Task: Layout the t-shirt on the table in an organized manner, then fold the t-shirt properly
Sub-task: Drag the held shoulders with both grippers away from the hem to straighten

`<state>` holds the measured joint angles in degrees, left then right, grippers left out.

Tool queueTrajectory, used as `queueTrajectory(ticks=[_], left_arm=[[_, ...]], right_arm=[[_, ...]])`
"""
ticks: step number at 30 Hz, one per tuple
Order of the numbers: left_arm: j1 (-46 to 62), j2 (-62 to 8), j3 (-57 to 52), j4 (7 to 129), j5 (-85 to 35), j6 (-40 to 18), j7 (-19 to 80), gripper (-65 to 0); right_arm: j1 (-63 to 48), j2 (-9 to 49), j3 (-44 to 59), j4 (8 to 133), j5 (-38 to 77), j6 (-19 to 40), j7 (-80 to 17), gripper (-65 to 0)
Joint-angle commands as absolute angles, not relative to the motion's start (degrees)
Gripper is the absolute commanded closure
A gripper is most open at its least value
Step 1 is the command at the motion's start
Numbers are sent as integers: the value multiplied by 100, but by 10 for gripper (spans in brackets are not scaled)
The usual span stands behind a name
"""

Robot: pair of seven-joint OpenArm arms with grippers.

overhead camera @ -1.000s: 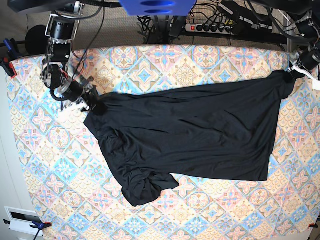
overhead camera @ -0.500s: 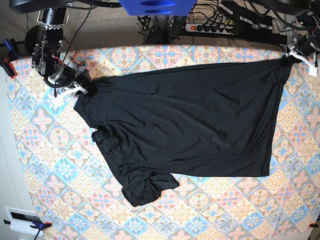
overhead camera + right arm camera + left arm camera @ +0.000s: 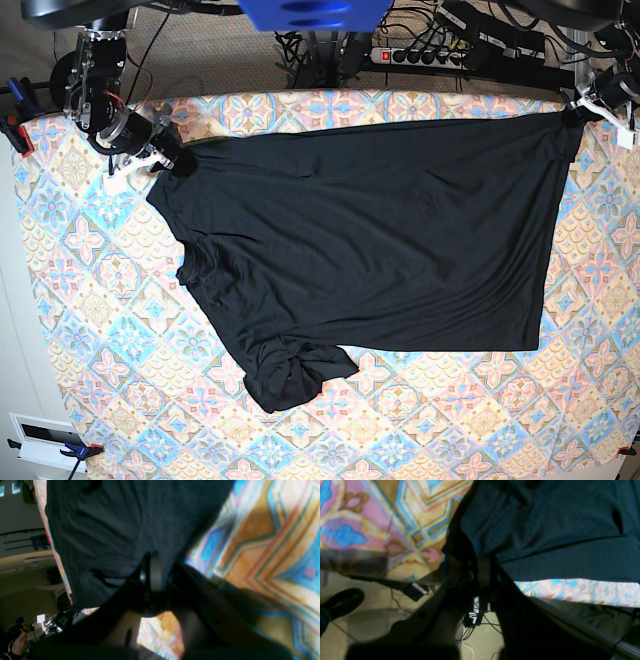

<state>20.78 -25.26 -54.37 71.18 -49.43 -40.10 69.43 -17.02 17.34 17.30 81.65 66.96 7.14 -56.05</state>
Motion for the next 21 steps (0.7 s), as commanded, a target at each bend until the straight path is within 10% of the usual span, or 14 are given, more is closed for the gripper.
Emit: queueTrajectory(ticks=[1, 21], left_arm=[[2097, -2686, -5481, 7204, -4884, -4000, 6879, 0], [2246, -2686, -5481, 7204, -4752, -4000, 6870, 0]], right_arm=[[-1851, 1815, 1745, 8101, 6158, 435, -5851, 0], [-2220, 2053, 1745, 8681, 6149, 435, -5833, 0]])
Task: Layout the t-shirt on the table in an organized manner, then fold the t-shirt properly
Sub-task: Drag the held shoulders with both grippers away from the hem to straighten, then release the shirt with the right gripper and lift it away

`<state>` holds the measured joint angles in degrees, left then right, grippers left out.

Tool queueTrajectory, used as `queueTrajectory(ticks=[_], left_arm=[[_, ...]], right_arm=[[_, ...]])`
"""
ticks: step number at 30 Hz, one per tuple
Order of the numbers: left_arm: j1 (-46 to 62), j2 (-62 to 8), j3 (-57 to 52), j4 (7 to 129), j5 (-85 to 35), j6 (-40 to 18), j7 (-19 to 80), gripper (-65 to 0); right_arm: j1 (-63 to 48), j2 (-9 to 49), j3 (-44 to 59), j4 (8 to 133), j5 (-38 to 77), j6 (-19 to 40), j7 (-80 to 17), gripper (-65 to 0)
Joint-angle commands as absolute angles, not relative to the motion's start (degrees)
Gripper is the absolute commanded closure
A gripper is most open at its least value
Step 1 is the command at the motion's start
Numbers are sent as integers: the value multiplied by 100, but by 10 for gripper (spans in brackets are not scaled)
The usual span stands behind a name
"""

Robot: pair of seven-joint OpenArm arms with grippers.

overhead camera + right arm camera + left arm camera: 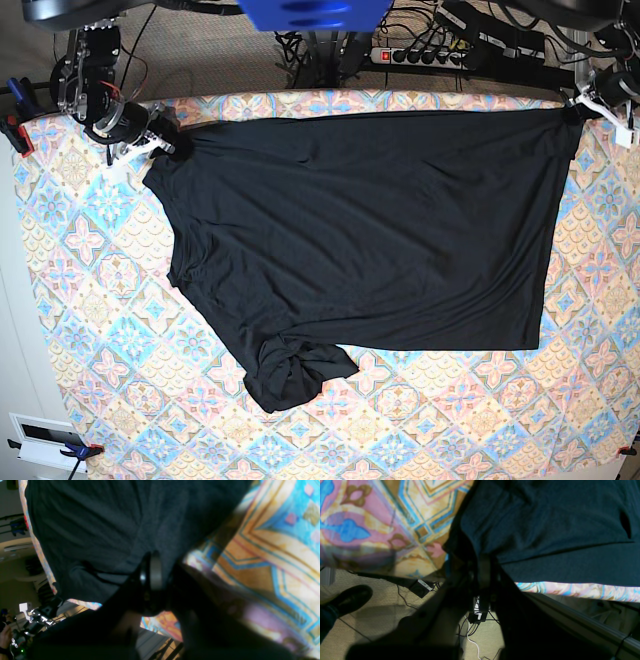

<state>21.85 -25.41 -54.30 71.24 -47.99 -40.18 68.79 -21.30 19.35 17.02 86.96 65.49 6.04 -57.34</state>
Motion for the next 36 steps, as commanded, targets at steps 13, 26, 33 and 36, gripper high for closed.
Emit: queueTrajectory(ticks=[13, 26, 33, 36], left_arm=[[2352, -2686, -5490, 7204, -4752, -4000, 6862, 0], [2316, -2677, -5516, 7204, -4769, -4000, 6853, -182], [2316, -2677, -5525, 7204, -4813, -4000, 6853, -342], [2299, -2677, -5534, 7204, -4822, -4000, 6853, -385]], right_arm=[[-2290, 2053, 1745, 8681, 6149, 435, -5842, 0], [-2290, 2053, 1745, 8690, 6149, 435, -5859, -141], [-2299, 2053, 2220, 8884, 6141, 435, -5877, -242], [-2431, 2053, 2659, 9138, 6141, 435, -5877, -257]])
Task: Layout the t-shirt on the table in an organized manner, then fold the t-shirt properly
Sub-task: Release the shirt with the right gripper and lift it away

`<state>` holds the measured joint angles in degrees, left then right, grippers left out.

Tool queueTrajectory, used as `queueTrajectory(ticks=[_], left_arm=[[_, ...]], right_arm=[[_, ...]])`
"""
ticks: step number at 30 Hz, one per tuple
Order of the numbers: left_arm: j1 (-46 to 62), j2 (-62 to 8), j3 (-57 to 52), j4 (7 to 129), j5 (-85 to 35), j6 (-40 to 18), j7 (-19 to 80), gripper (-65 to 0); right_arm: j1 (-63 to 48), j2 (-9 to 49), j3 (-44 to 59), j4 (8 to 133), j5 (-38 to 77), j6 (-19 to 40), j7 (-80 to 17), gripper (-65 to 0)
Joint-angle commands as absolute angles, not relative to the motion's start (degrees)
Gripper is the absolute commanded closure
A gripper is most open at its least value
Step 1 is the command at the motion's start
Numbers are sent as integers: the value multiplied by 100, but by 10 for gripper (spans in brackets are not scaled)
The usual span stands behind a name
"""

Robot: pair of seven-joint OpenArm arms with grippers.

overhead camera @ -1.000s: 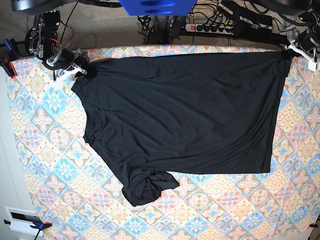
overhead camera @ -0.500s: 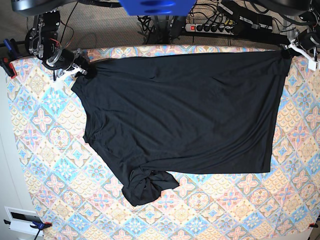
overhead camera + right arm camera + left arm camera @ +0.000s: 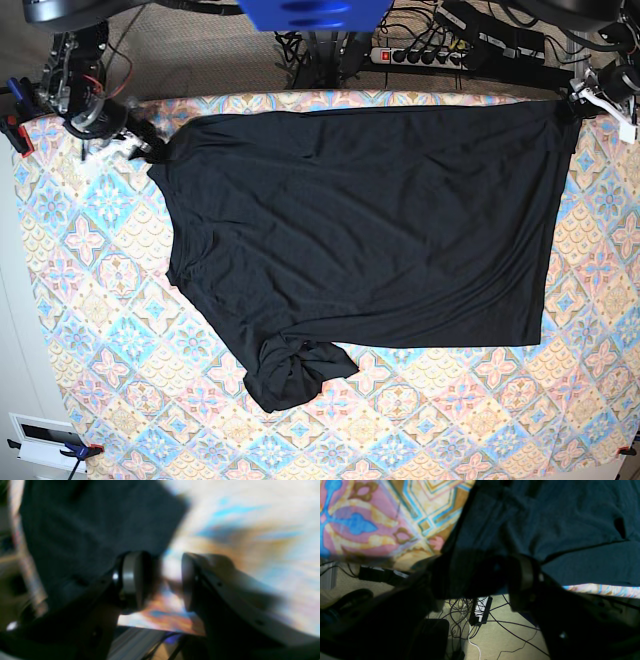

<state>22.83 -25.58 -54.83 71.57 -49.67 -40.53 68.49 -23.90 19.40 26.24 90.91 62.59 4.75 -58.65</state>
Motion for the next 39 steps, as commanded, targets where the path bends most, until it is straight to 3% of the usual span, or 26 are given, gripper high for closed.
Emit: queueTrajectory(ticks=[1, 7, 21, 32, 39], left_arm=[[2237, -2668, -5534, 7204, -4822, -4000, 6853, -396], [2105, -2492, -6316, 7204, -4901, -4000, 6897, -413], [2097, -2246, -7451, 7204, -6229, -4000, 6905, -412], [2237, -2264, -7468, 7266, -6018, -4000, 6870, -412], [2290, -1701, -7222, 8769, -4936, -4000, 6897, -412]], right_arm=[[-2440, 2053, 2818, 9235, 6141, 435, -5877, -260], [-2422, 2062, 3345, 9464, 6132, 435, -5877, -260], [-2404, 2053, 3371, 9648, 6141, 435, -5842, -260], [-2404, 2053, 3371, 9991, 6141, 435, -5868, -258], [-2756, 2018, 3380, 10053, 6149, 435, -5833, -257]])
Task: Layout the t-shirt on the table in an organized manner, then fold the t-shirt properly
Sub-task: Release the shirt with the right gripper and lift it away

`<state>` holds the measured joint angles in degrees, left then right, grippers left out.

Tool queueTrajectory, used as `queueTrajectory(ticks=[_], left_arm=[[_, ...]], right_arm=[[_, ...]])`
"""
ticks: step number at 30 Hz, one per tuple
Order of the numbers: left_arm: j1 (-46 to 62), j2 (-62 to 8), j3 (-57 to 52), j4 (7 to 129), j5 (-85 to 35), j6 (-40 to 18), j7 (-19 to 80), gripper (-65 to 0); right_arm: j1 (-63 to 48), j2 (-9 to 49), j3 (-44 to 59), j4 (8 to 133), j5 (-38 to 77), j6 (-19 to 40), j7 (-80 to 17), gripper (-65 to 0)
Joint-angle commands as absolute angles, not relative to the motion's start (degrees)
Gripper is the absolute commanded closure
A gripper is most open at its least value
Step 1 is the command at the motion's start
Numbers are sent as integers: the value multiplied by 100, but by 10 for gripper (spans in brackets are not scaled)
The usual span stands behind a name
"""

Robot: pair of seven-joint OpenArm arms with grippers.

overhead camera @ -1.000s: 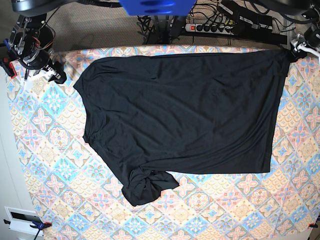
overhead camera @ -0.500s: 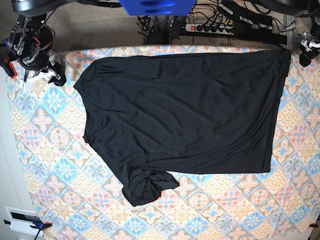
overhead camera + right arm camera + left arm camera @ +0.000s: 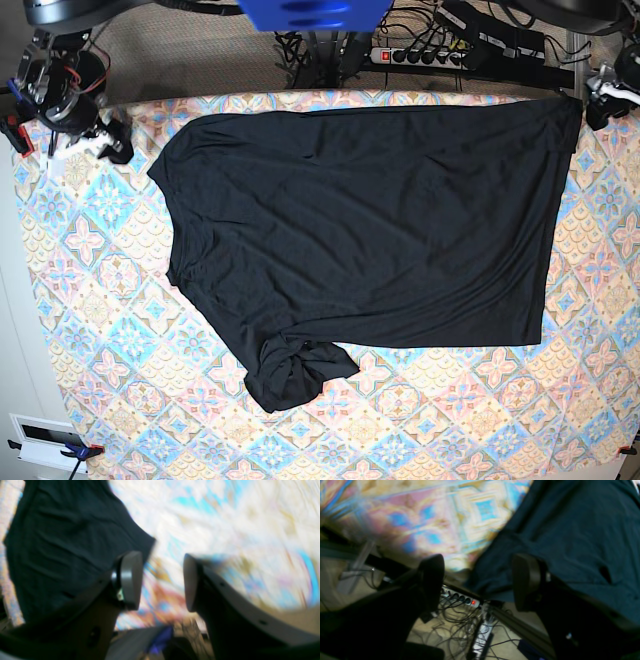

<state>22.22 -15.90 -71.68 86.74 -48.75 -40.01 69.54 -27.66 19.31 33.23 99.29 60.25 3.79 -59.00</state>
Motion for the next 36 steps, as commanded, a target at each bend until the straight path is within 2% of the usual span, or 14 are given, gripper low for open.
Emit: queueTrajectory(ticks=[1, 6, 20, 27, 36], left_arm=[[2290, -1613, -7222, 8936, -4892, -4000, 6897, -413], [2290, -1420, -7152, 9358, -4840, -4000, 6905, -412], [2343, -1402, -6941, 9341, -4840, -4000, 6897, -412], [2352, -1402, -6941, 9341, -4848, -4000, 6879, -413], [2352, -1402, -6941, 9341, -4831, -4000, 6870, -414]], right_arm=[[-2791, 2000, 3380, 10114, 6149, 435, -5833, -257], [-3152, 1824, 3380, 10404, 6149, 435, -5833, -257], [-3327, 1763, 3345, 10510, 6237, 453, -5868, -257], [-3301, 1736, 3345, 10510, 6404, 1147, -5877, -257], [-3336, 1631, 3345, 10501, 6431, 1288, -5886, -257]])
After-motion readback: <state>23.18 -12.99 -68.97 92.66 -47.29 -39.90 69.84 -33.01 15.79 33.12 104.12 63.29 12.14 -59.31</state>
